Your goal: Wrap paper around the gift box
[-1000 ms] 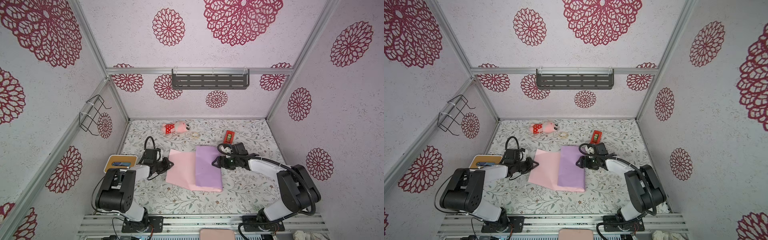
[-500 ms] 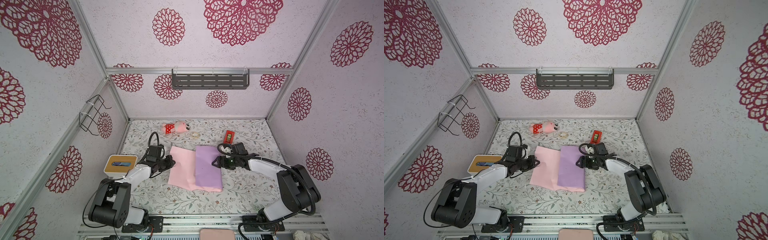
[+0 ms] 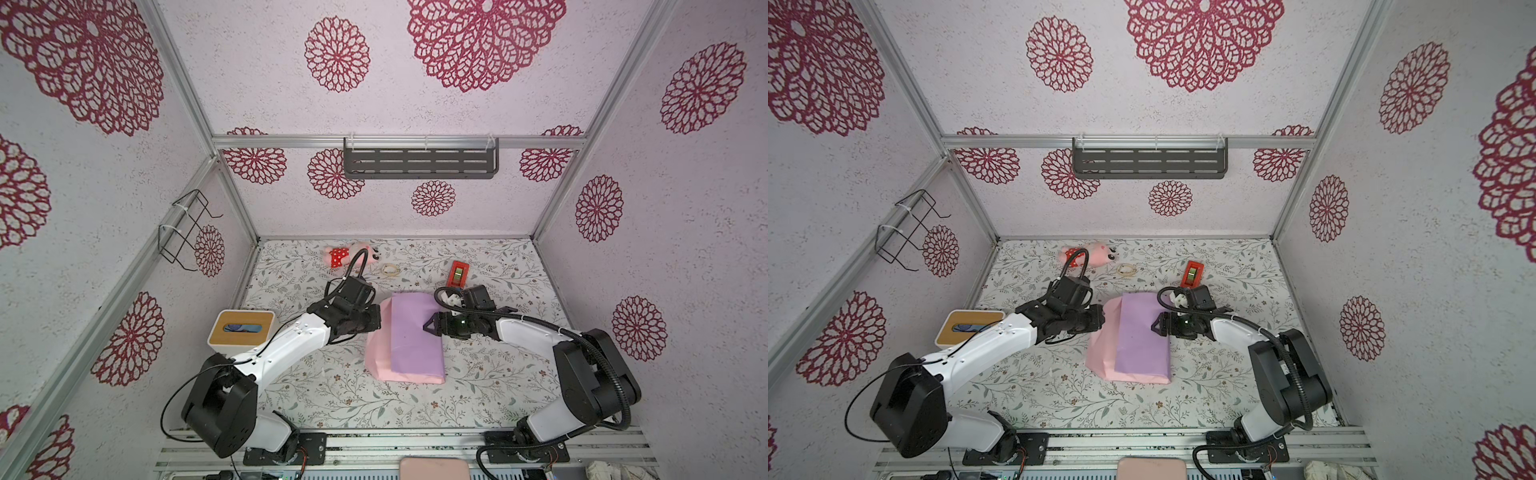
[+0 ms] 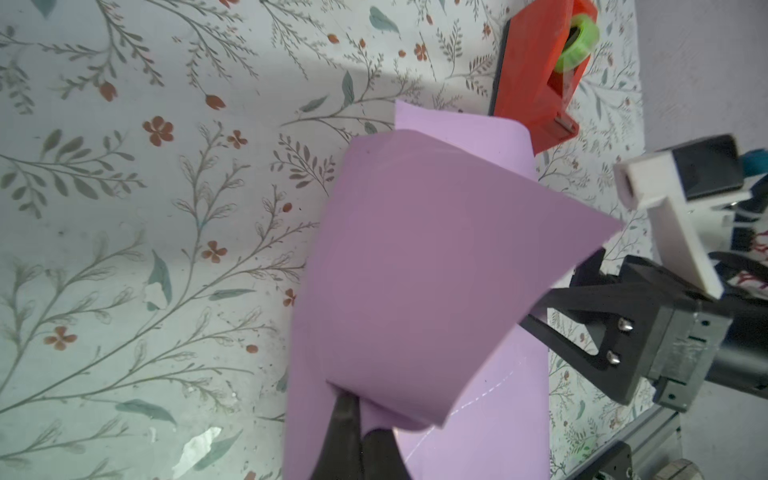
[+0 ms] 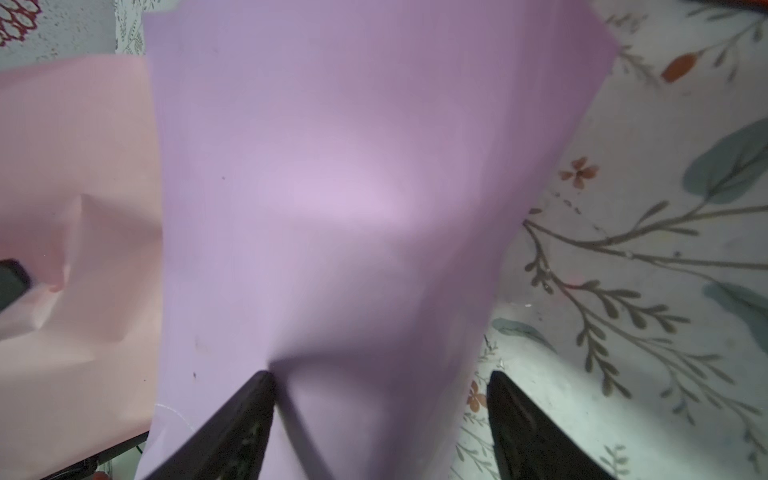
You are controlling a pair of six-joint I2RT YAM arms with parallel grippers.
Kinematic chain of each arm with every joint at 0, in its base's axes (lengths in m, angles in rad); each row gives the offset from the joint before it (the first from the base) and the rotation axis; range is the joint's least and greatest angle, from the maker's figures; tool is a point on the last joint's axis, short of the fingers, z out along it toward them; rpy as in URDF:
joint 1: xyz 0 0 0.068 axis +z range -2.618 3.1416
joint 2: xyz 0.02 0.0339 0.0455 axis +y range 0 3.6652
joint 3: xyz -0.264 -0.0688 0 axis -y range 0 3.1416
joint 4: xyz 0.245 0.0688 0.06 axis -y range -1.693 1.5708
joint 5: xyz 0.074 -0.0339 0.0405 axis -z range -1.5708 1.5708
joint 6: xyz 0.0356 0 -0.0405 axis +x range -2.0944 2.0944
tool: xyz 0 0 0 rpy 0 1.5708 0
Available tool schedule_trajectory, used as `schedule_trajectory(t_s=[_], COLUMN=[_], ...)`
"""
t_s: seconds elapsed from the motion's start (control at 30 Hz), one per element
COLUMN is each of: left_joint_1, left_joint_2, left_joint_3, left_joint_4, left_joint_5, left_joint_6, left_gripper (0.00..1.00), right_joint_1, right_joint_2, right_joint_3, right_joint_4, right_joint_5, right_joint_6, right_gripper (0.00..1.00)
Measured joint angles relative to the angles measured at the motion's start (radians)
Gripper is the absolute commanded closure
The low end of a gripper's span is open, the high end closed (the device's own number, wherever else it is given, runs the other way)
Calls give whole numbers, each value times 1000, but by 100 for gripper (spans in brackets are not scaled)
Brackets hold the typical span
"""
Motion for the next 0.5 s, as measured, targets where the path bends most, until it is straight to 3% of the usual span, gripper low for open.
schedule_trajectory(t_s=[0.2, 0.5], left_joint_1=[-108, -200], left_joint_2=[100, 216], left_joint_3=[125, 263], left_joint_4=[-108, -219], left_joint_5=[-104, -203], left_joint_6=[-13, -20], left_gripper=[100, 100], right_joint_1=[0, 6], right_joint_2=[3, 14], right_joint_3=[0, 0], right_joint_4=[6, 34], right_joint_5=[-3, -4], right_joint_6=[0, 7], right_gripper=[19, 19])
